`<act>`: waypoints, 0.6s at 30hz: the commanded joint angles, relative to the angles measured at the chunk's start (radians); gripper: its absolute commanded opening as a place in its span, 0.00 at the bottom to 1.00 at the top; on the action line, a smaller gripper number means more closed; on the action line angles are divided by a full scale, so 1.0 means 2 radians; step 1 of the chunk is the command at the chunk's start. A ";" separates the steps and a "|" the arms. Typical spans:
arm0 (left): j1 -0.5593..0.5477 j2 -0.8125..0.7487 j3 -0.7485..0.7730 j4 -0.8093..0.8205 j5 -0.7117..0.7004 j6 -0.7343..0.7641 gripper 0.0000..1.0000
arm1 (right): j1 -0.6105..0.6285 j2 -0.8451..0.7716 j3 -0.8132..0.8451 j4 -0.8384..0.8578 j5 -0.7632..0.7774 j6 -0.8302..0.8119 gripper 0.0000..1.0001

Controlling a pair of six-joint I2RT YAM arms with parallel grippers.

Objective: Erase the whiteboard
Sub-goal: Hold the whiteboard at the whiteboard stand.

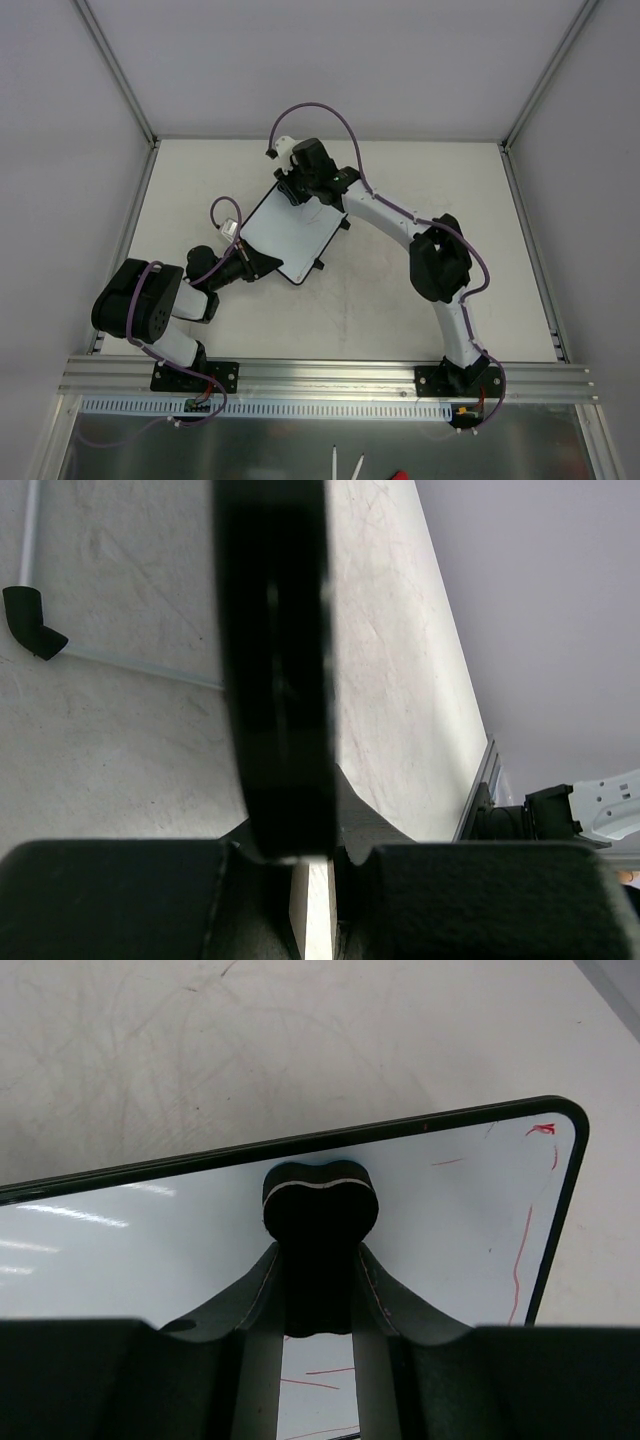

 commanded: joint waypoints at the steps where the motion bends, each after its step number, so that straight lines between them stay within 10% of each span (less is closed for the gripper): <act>1: -0.010 -0.012 0.014 0.162 0.007 0.024 0.00 | 0.016 -0.019 -0.015 -0.027 -0.032 -0.005 0.00; 18: -0.010 -0.022 0.013 0.156 0.006 0.023 0.00 | -0.016 -0.065 -0.166 0.073 -0.047 0.103 0.00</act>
